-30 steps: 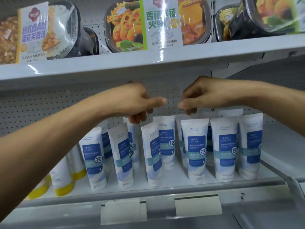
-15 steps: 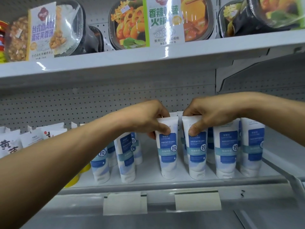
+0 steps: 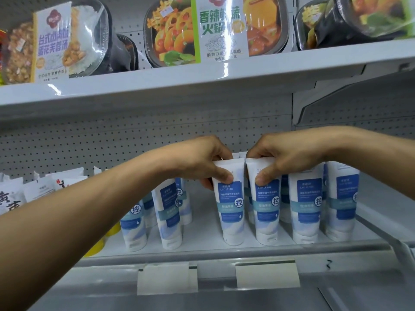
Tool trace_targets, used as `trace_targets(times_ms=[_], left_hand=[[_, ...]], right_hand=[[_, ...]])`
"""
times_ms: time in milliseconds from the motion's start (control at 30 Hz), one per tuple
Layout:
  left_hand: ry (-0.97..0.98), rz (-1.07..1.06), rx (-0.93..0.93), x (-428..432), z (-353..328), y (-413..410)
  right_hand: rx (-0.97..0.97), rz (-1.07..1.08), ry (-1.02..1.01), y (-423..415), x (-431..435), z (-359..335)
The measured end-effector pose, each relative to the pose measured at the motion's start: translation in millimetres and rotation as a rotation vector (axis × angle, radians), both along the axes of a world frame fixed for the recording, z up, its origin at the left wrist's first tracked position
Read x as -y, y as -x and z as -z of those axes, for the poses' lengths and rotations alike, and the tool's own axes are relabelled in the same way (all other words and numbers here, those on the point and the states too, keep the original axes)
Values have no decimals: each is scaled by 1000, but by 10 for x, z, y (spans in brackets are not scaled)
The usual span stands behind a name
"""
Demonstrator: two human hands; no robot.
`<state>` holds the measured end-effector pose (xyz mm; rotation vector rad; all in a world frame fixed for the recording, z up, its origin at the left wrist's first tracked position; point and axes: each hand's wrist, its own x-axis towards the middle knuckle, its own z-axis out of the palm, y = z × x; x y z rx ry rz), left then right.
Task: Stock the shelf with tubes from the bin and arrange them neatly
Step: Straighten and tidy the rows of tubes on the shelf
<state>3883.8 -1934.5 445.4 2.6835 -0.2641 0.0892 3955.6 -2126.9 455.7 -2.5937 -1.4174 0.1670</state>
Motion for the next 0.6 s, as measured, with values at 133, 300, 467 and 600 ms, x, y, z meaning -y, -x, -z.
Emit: trace_targets(times_ms=[133,300,467,600], left_hand=[[-7,-5,-10,-13,-12,7],[-29,16,-17,19,-28,10],[-67,26,-17,7,-44,7],[-66,28,-25,-4,-49,2]], right_hand=[[-16,3,6,12,-1,-10],[-13,-3,7,27,-1,-11],[-21,-3,6,40,8,-18],[-9,-6,2,37,10,-14]])
